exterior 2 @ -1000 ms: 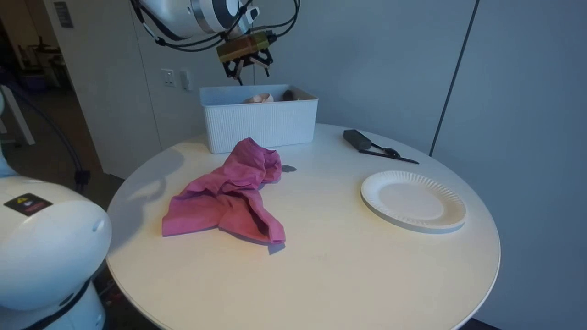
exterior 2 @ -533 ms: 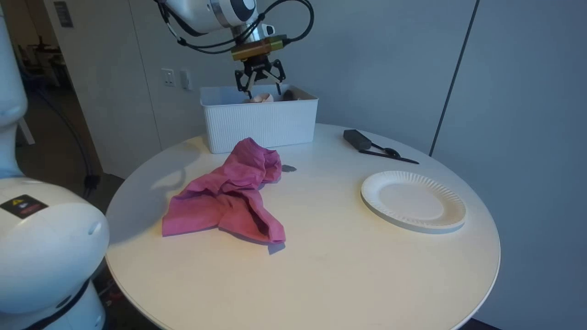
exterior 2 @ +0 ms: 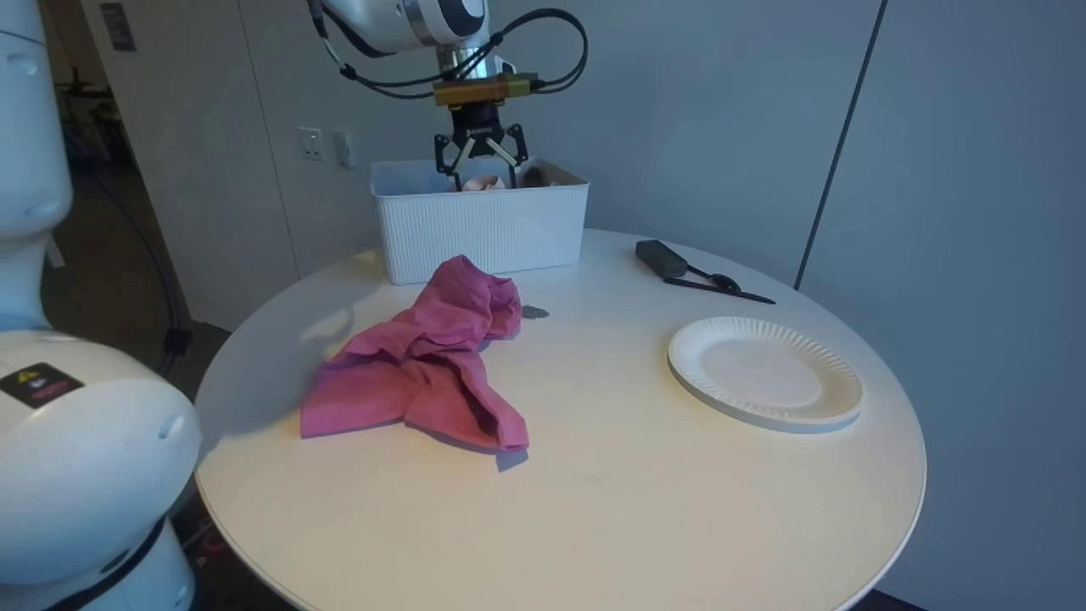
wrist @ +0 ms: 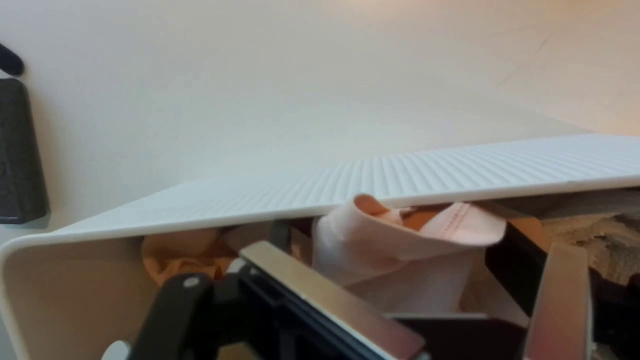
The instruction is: Remove some clothes from the white basket and put them on the table
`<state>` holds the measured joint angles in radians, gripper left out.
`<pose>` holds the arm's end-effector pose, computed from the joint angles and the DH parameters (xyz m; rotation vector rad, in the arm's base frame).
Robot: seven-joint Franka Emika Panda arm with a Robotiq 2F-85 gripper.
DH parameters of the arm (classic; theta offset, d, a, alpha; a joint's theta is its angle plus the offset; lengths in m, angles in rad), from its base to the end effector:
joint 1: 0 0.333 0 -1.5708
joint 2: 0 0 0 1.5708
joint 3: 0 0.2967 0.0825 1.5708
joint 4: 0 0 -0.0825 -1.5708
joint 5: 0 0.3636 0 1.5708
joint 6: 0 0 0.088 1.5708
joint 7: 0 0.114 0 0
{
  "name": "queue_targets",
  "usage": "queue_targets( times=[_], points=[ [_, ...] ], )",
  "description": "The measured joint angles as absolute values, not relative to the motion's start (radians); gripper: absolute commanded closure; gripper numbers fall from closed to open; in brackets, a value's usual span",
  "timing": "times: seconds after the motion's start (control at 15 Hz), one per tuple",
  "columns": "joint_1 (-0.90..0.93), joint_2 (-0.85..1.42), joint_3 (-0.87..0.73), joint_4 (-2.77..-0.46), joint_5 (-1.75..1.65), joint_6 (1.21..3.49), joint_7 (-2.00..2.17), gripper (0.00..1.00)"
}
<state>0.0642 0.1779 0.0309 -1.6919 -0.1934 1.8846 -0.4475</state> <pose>0.5945 0.0400 0.4709 2.8302 0.8763 -0.0247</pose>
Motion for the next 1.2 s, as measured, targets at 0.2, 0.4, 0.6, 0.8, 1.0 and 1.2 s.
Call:
queue_targets(
  times=[0.2,0.4,0.6,0.8,1.0,1.2],
  points=[
    [0.050,0.196,0.031,-1.668,-0.133,1.852,-0.485,0.26],
    [0.039,0.209,0.032,-1.652,-0.110,1.833,-0.502,0.49],
    [0.033,0.212,0.032,-1.646,-0.098,1.828,-0.509,0.71],
    [0.030,0.212,0.032,-1.643,-0.091,1.828,-0.511,0.93],
    [0.029,0.210,0.032,-1.636,-0.090,1.834,-0.511,0.98],
    [0.029,0.192,0.032,-1.624,-0.091,1.860,-0.511,0.93]
  ],
)
